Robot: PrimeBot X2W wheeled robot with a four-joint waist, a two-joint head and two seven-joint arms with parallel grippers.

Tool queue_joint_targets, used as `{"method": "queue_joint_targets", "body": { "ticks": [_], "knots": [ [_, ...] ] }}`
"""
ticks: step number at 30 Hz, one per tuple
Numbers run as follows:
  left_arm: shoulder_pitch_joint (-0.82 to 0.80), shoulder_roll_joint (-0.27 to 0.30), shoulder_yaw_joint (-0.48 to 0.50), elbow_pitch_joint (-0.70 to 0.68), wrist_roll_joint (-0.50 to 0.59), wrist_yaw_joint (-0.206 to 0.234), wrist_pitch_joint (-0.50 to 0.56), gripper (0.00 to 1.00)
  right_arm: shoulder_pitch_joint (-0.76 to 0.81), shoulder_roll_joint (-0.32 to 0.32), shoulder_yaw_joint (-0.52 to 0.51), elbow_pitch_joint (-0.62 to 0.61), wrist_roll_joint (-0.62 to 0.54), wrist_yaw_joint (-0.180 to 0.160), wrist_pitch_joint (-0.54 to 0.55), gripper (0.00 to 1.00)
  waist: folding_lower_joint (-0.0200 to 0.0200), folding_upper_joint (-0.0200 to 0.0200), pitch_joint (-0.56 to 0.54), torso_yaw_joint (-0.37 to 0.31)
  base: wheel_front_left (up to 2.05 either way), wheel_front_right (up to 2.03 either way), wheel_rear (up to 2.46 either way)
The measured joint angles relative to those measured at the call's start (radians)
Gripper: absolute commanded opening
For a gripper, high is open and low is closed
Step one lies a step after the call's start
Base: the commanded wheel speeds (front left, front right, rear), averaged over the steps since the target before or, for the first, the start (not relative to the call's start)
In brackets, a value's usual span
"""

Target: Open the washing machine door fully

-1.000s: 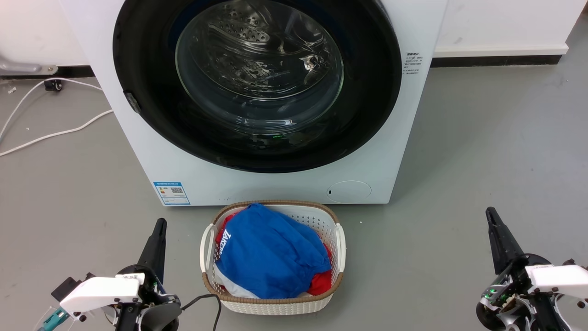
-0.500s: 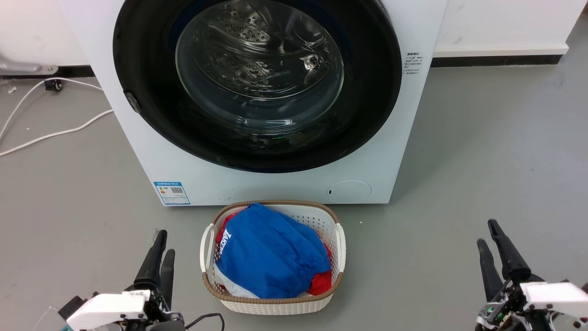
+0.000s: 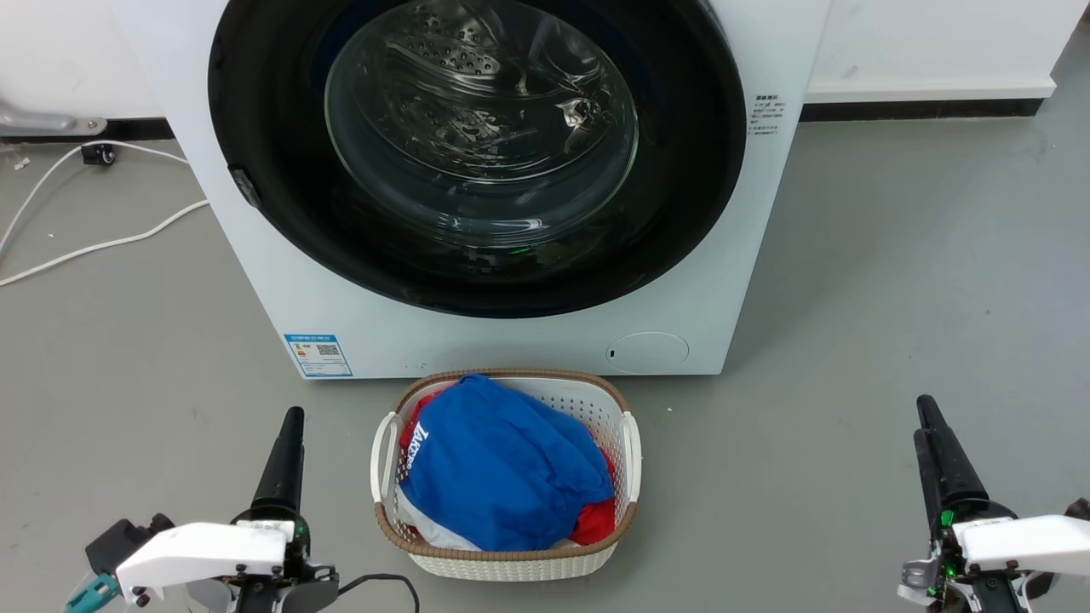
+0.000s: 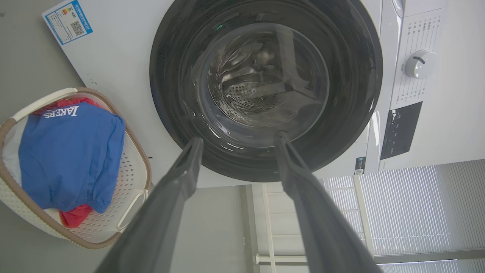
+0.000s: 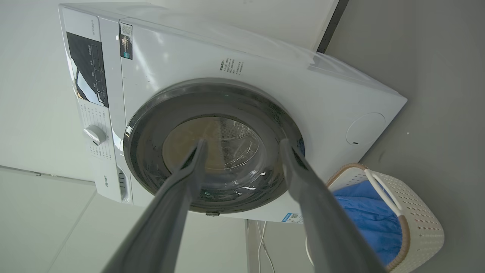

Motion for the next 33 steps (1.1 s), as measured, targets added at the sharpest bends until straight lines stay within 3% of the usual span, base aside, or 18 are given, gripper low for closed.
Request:
{"method": "queue_joint_targets", "body": {
  "ticks": [18, 33],
  "knots": [
    [0.017, 0.000, -0.077, -0.081, 0.390, 0.099, -0.071, 1.00, 0.035, 0.000, 0.036, -0.116, -0.463, 0.000, -0.071, 1.00, 0.0000, 0.0000, 0.007, 0.002, 0.00, 0.00, 0.00],
    [0.033, 0.001, -0.119, -0.122, 0.613, 0.141, -0.123, 1.00, 0.064, 0.001, 0.051, -0.179, -0.676, 0.000, -0.122, 1.00, 0.0000, 0.0000, 0.006, 0.005, 0.00, 0.00, 0.00]
  ]
}}
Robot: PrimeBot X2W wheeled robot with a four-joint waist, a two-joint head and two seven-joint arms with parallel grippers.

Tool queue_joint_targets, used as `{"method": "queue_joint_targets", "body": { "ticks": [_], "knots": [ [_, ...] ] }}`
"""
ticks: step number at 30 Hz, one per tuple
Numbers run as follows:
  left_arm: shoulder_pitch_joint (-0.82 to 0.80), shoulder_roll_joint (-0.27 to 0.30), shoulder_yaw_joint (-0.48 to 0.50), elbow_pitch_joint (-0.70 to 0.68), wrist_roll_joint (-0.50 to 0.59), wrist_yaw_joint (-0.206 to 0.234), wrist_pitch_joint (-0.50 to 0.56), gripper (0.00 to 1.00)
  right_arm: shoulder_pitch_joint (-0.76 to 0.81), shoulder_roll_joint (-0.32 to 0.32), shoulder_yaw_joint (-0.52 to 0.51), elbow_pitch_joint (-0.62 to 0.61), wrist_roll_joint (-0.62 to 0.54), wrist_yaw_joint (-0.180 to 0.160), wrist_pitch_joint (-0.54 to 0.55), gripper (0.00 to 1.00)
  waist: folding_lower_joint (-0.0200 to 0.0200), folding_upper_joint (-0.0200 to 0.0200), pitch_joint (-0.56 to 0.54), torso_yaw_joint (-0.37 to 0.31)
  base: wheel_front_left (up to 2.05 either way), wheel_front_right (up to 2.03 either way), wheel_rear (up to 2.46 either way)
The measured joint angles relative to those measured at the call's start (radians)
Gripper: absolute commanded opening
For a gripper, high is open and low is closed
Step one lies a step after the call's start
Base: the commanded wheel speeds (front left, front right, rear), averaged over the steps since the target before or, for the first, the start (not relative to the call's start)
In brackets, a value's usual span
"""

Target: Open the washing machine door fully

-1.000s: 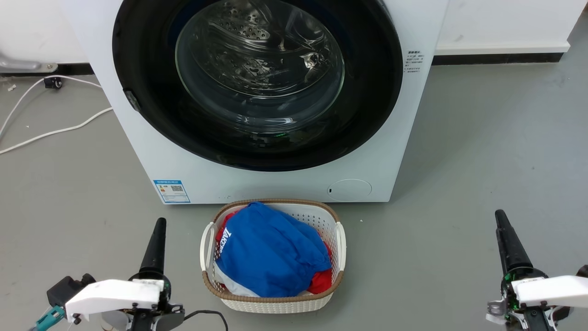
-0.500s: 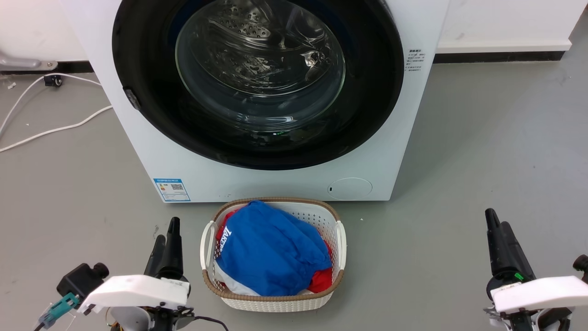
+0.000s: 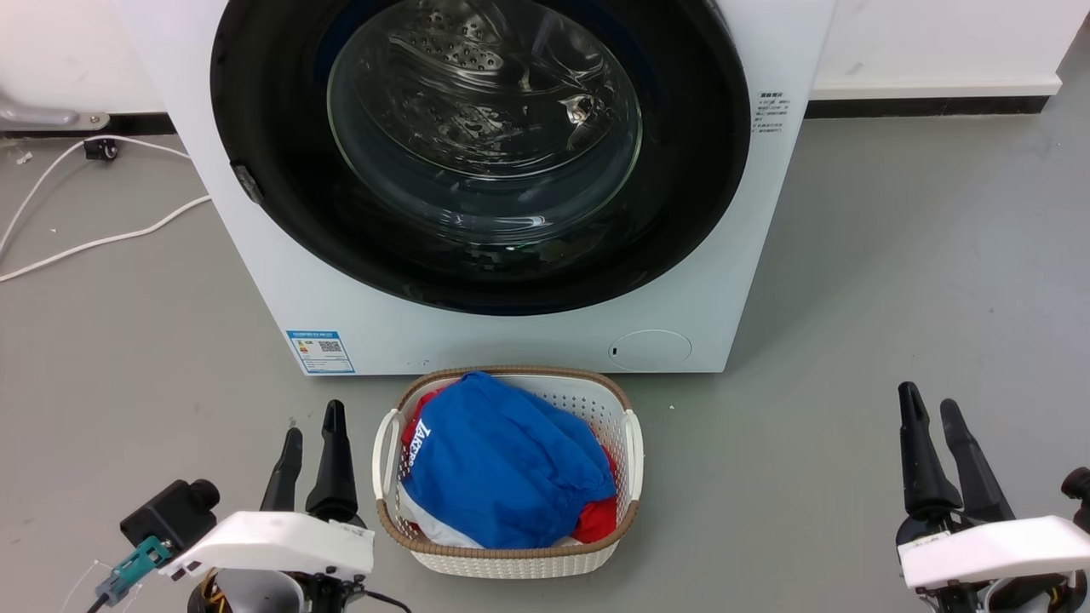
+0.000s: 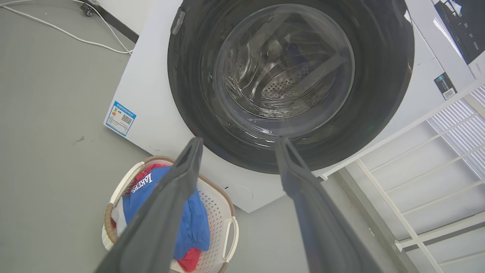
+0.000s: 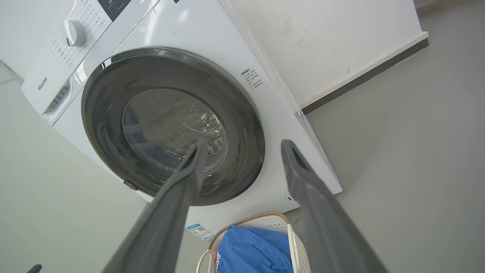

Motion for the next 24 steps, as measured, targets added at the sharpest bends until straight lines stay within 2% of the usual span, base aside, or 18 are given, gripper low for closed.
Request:
{"method": "queue_joint_targets", "body": {
  "ticks": [24],
  "knots": [
    [0.026, 0.000, -0.047, -0.038, 0.279, 0.026, -0.069, 1.00, 0.046, 0.000, 0.016, -0.087, -0.231, 0.000, -0.065, 1.00, 0.0000, 0.0000, -0.003, 0.001, 0.00, 0.00, 0.00]
  ]
}}
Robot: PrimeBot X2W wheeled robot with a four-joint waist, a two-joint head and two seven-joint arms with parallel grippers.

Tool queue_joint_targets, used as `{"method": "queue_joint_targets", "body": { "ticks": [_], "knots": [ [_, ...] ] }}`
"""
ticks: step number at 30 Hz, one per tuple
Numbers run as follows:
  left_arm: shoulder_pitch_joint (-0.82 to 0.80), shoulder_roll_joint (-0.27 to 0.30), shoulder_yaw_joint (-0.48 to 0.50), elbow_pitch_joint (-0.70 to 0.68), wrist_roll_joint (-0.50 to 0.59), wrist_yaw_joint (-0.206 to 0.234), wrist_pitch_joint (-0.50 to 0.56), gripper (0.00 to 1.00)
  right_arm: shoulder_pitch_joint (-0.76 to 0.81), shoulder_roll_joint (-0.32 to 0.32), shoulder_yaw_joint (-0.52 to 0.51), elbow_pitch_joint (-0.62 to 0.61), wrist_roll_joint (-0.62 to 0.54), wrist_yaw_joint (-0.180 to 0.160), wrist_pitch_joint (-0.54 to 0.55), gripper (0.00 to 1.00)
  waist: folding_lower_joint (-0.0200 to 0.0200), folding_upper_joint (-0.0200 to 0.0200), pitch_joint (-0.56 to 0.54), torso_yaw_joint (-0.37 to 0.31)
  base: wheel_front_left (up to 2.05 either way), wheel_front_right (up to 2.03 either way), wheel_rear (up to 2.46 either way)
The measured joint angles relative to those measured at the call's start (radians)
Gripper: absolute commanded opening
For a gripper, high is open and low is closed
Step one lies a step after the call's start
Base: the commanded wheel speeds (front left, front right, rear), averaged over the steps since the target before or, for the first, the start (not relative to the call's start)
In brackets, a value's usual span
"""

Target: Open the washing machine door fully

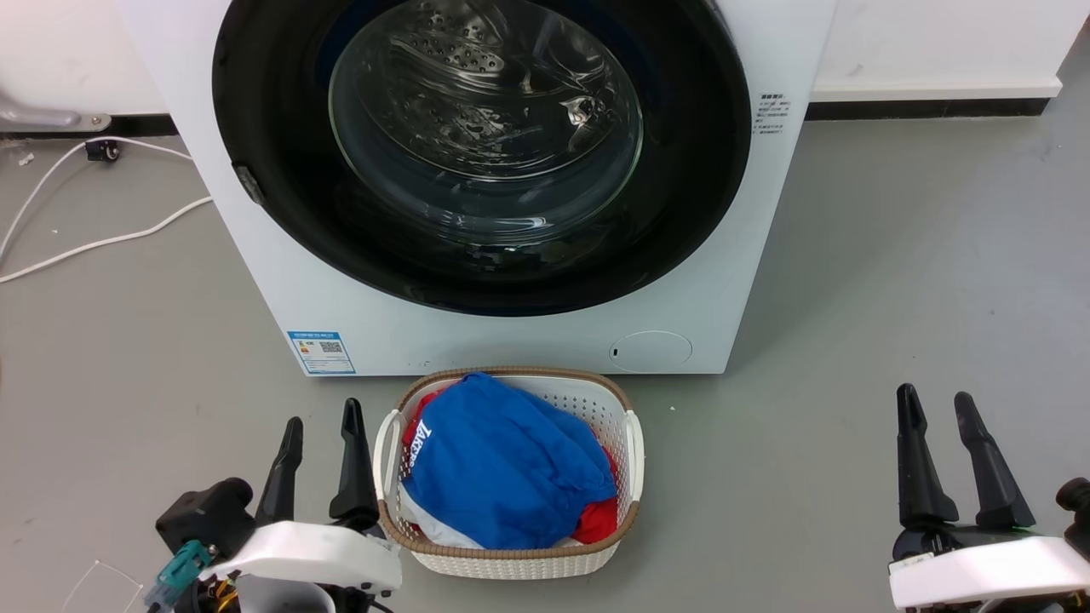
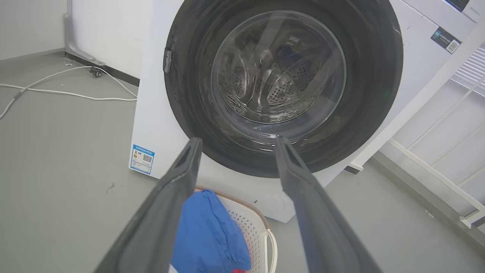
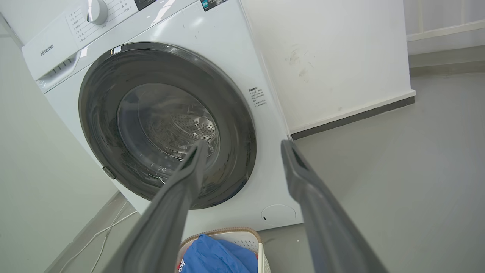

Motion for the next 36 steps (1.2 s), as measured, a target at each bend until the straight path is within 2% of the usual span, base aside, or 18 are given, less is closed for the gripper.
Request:
{"method": "queue_joint_targets", "body": {
  "ticks": [23, 36],
  "knots": [
    [0.019, 0.000, -0.039, -0.016, 0.193, 0.017, -0.053, 1.00, 0.032, 0.000, 0.008, -0.054, -0.175, 0.000, -0.053, 1.00, 0.0000, 0.0000, 0.007, 0.006, 0.00, 0.00, 0.00],
    [0.026, 0.001, -0.054, -0.019, 0.275, 0.031, -0.079, 1.00, 0.052, 0.000, 0.008, -0.070, -0.222, 0.000, -0.077, 1.00, 0.0000, 0.0000, 0.009, 0.008, 0.00, 0.00, 0.00]
  ]
}}
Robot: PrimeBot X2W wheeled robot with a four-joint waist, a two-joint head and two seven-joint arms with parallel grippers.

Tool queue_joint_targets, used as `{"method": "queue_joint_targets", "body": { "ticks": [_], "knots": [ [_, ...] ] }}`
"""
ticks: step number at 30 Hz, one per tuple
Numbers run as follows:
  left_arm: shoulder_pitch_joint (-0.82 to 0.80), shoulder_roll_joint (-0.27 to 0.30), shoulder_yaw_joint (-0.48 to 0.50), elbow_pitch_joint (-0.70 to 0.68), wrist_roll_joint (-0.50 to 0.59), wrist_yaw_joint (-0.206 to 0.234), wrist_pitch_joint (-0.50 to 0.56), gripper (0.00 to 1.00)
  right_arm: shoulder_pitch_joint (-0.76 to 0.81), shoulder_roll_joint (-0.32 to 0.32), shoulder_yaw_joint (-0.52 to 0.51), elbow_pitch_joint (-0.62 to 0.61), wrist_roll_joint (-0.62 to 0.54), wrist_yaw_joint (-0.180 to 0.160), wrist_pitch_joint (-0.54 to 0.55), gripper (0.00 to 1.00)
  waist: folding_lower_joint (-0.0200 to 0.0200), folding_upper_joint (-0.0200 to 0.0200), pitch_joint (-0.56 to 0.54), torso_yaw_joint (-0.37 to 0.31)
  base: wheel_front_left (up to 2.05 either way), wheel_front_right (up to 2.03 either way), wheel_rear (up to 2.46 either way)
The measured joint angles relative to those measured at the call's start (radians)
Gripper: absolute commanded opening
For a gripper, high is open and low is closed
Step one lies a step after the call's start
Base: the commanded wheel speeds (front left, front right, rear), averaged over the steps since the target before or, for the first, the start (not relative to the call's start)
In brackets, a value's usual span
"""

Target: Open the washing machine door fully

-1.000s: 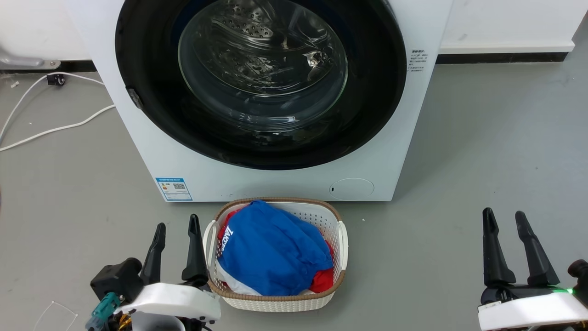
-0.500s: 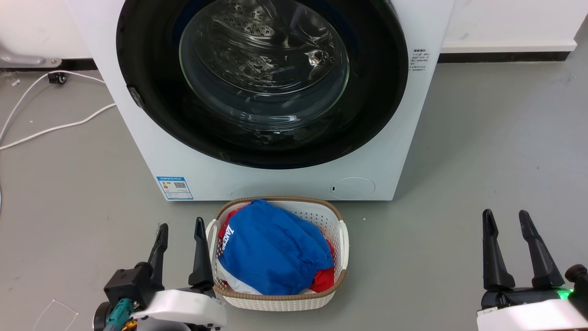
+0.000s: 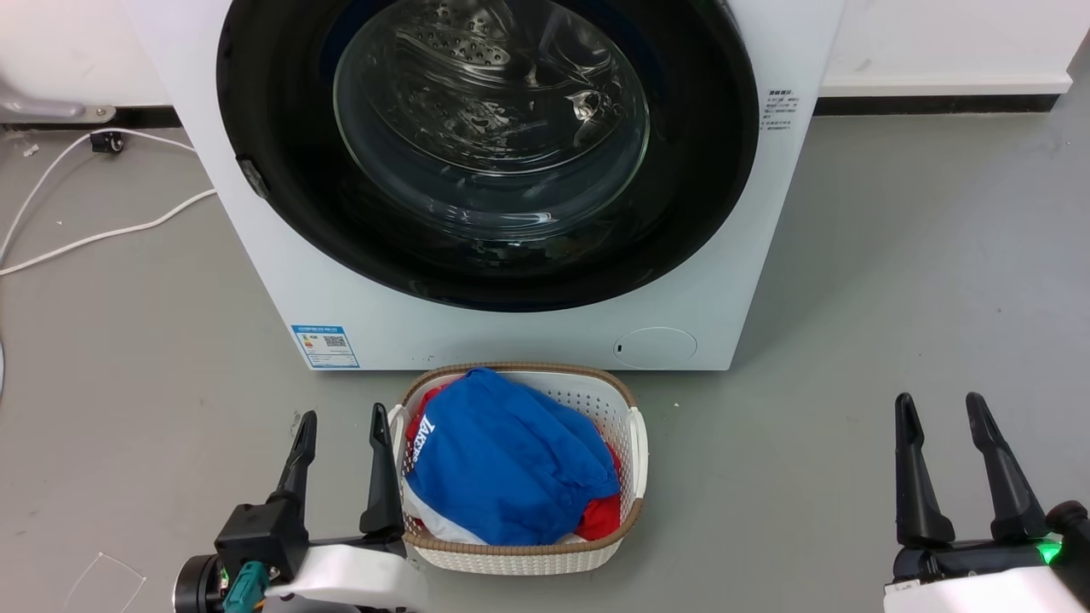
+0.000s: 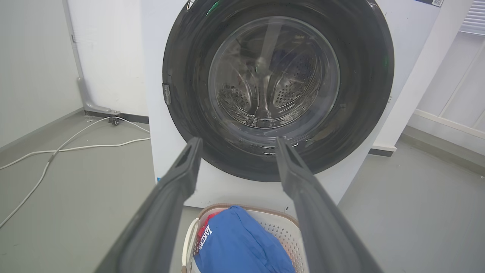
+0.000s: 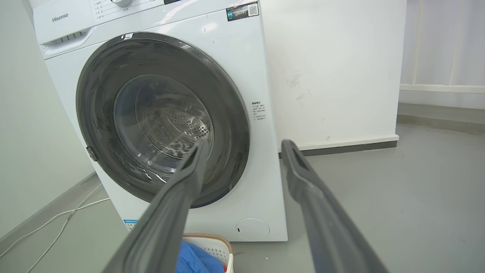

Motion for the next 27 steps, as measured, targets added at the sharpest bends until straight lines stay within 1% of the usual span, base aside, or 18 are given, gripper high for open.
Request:
{"method": "queue_joint_targets", "body": {
  "ticks": [17, 27],
  "knots": [
    [0.015, 0.000, -0.017, 0.004, 0.089, 0.018, -0.029, 1.00, 0.020, 0.000, -0.003, -0.008, -0.080, 0.001, -0.031, 1.00, -0.0001, 0.0000, 0.002, 0.001, 0.00, 0.00, 0.00],
    [0.018, 0.000, -0.012, 0.020, 0.068, 0.016, -0.031, 1.00, 0.021, 0.000, -0.011, 0.004, -0.063, 0.001, -0.034, 1.00, 0.0000, 0.0000, 0.001, 0.002, 0.00, 0.00, 0.00]
  ]
}}
